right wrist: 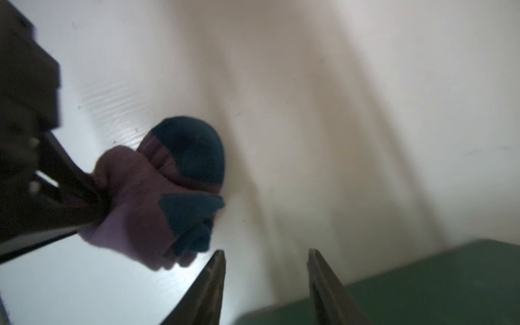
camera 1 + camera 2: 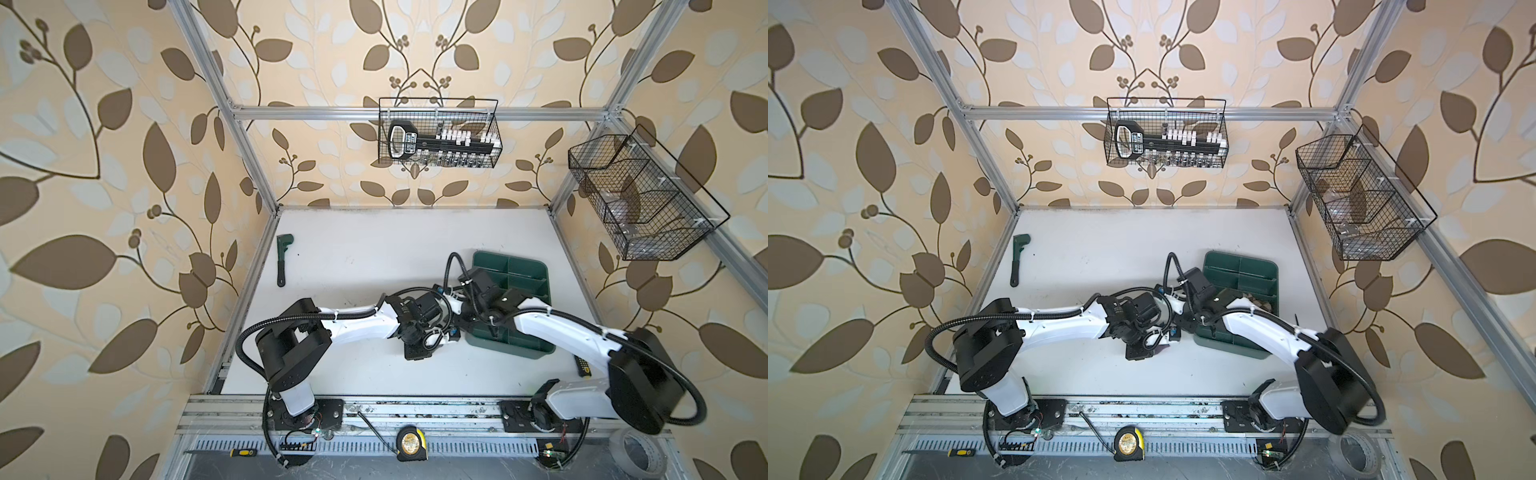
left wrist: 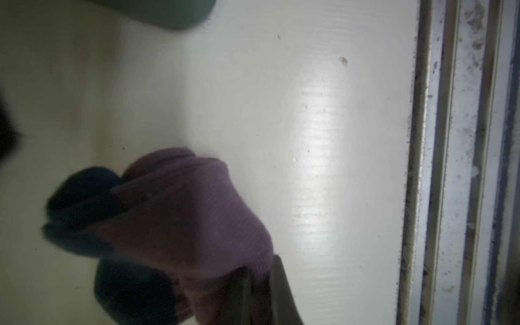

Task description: Roll the socks

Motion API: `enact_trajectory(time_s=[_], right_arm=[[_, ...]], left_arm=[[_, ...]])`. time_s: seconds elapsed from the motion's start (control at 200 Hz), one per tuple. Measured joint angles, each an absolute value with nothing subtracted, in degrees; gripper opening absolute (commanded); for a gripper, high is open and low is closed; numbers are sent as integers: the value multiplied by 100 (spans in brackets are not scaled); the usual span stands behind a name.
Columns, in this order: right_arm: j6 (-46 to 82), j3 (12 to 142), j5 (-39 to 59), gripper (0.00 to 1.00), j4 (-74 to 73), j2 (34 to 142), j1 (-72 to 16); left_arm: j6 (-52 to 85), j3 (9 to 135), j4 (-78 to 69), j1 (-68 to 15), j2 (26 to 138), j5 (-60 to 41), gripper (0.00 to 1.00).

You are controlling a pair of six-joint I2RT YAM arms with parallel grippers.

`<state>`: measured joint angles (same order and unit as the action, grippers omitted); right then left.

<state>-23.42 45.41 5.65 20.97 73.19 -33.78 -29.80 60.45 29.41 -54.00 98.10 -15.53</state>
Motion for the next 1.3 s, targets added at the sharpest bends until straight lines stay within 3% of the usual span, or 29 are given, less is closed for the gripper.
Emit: enact_trajectory(time_s=[0.23, 0.405, 0.545, 0.68, 0.795, 0.87, 1.12, 1.3], right_arm=[[-1667, 4324, 86, 48, 1529, 5725, -2624], [-1780, 4038, -193, 45, 1170, 4530, -2528], [-2805, 3699, 384, 43, 1247, 3822, -2624], [-4423, 3085, 578, 45, 1522, 3634, -3673], [-5524, 2403, -10, 47, 1170, 4241, -5057], [-6018, 2130, -366, 48, 639, 5006, -5489], [-6834, 2517, -1066, 52, -1485, 7841, -5614], [-7059, 2987, -1203, 53, -2373, 8705, -5614]], left_arm=[[-2414, 6479, 3221, -4628, 10160, -1896, 0], [-2357, 6630, 3544, -4128, 10348, -2558, 0], [-2401, 6864, 3865, -3789, 10630, -3188, 0], [-2453, 7059, 4217, -3339, 10910, -3889, 0], [-2528, 7325, 4633, -2947, 11306, -4473, 0], [-2536, 7461, 4842, -2814, 11511, -4737, 0], [-2499, 7509, 5000, -2613, 11644, -4995, 0], [-2445, 7533, 5035, -2563, 11699, -5057, 0]])
